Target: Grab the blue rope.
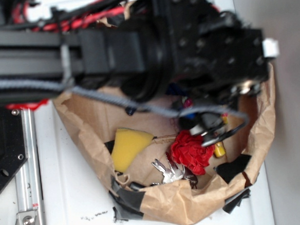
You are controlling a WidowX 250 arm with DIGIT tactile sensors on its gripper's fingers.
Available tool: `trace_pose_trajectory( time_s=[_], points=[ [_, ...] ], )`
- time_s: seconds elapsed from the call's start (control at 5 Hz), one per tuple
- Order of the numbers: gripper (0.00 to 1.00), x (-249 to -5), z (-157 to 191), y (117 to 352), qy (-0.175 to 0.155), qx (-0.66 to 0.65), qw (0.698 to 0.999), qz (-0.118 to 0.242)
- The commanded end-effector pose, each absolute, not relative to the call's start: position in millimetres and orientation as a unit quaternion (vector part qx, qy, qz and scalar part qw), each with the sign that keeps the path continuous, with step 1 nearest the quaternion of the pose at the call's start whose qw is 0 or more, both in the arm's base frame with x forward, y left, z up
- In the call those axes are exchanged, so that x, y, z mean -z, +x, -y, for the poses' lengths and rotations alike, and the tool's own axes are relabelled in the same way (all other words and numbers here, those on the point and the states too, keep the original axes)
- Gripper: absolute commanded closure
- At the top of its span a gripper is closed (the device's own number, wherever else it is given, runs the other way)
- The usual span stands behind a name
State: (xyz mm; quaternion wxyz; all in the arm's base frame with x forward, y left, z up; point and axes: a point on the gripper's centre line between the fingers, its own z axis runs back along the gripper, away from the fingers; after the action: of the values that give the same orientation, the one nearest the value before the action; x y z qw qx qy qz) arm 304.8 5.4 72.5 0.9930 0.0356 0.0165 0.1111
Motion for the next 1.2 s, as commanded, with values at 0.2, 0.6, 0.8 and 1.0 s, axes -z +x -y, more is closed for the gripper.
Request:
trace_pose_trajectory(
  time_s=[0.2,0.6,0.8,1.0],
  points=[
    [0.00,-26,9,333,0.070,-0.121,0.990,-0.032],
    [1.00,-16,20,318,0.064,-0.086,0.993,-0.057],
    [1.00,-31,12,312,0.072,-0.089,0.993,-0.037],
    [1.00,-65,2,296,0.102,-0.090,0.991,0.005]
  ],
)
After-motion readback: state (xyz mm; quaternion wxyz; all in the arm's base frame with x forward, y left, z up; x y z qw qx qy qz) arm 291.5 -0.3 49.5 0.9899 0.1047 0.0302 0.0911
